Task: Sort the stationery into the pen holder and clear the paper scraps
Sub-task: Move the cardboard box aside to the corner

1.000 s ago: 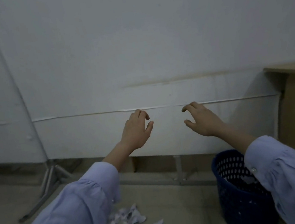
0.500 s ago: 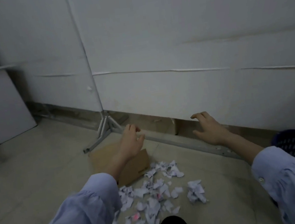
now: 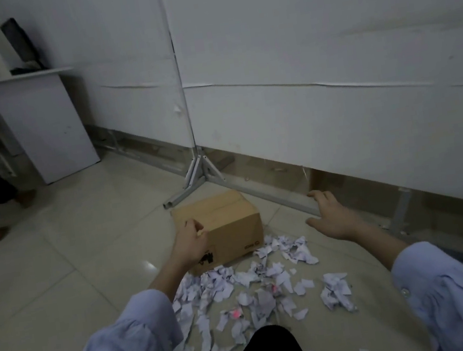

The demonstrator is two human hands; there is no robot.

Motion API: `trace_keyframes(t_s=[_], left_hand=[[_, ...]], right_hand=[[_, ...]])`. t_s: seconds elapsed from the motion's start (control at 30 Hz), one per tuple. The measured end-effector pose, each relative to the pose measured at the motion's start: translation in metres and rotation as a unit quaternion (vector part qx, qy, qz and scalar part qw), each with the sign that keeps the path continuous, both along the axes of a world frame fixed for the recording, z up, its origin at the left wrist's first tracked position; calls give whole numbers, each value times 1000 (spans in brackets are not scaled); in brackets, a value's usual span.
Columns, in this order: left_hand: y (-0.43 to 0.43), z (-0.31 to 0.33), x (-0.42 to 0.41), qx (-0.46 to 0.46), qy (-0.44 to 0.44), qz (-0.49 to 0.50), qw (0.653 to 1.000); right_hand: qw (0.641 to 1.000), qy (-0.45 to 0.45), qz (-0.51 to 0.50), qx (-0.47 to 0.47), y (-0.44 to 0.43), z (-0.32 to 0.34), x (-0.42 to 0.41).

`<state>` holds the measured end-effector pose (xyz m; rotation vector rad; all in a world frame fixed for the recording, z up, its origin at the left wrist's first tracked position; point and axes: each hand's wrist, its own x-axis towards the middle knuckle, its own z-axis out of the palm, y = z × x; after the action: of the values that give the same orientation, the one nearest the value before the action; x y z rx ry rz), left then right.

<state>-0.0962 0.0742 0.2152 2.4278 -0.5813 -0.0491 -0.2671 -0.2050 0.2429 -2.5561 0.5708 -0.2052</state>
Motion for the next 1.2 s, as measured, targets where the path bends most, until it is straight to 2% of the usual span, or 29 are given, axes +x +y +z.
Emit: trace_keyframes(t_s=[0.3, 0.6, 0.8, 0.97, 1.2], left_hand=[[-2, -9, 9, 6, 43, 56, 997], [7, -44, 56, -2, 151, 126, 980], [17, -77, 108, -64, 268, 210, 938], [8, -102, 151, -127, 327, 263, 899], [-22, -136, 193, -103, 379, 260, 882]], right_hand=[[991, 30, 2, 132, -15, -42, 34], [958, 60, -35, 278, -33, -81, 124], [942, 51, -68, 323, -34, -114, 198], [940, 58, -62, 331, -37, -139, 241], [940, 84, -96, 315, -40, -174, 289]])
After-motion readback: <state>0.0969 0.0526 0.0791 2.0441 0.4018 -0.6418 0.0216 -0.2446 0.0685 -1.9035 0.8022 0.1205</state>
